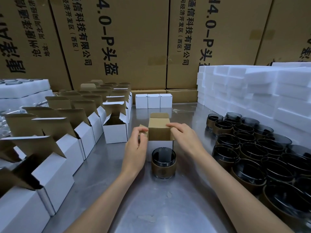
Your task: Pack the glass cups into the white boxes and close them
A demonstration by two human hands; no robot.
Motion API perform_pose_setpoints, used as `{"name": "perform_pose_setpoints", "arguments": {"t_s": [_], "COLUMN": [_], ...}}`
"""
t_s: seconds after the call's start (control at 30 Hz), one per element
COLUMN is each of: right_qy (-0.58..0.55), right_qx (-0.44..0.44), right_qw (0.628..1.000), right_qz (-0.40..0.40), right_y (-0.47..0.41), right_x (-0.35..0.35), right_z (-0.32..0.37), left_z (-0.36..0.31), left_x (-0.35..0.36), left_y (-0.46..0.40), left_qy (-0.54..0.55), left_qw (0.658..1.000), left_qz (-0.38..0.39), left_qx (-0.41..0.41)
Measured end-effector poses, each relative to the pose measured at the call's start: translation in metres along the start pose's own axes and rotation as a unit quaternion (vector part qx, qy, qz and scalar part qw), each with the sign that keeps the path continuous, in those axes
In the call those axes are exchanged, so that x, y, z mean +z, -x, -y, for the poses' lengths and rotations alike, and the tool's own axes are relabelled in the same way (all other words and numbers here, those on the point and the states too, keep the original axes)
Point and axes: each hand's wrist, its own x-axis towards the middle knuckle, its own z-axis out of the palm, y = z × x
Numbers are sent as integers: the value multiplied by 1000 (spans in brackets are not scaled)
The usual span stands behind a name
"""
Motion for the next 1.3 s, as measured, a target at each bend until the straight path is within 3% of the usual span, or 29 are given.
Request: {"name": "perform_pose_setpoints", "arguments": {"t_s": [0.13, 0.33, 0.47, 0.57, 0.63, 0.73, 0.83, 1.0, 1.1, 1.2, 1.3], "right_qy": [-13, 14, 116, 185, 230, 278, 265, 87, -11, 75, 203], "right_qx": [-23, -191, -246, -165, -123, -138, -159, -160, -218, -252, -264], "right_qw": [1000, 961, 960, 963, 946, 920, 919, 964, 975, 960, 936], "right_qz": [-8, -199, -67, 103, 193, 241, 246, 192, 42, -91, -113], "right_y": [-1, 14, 27, 32, 36, 41, 42, 35, 29, 24, 21], "right_x": [0, -8, -16, -23, -25, -22, -24, -48, -49, -37, -19], "right_z": [-4, 24, 50, 59, 60, 62, 67, 74, 71, 62, 46], "left_z": [0, -2, -4, -4, -5, -5, -6, -6, -6, -6, -6], "left_x": [-1, -1, -3, -2, -2, 0, -1, -2, -1, 1, 1], "left_y": [-1, 0, 1, 1, 1, 1, 1, 1, 1, 1, 1], "left_qy": [4, 5, -7, -12, -20, -27, -25, -2, 16, 10, 9], "left_qw": [1000, 1000, 1000, 1000, 1000, 999, 999, 999, 999, 999, 1000], "left_qz": [3, 3, 3, 8, 5, 8, 12, 7, 9, 4, 10], "left_qx": [-2, 7, 12, 17, 24, 24, 23, 31, 42, 30, 24]}}
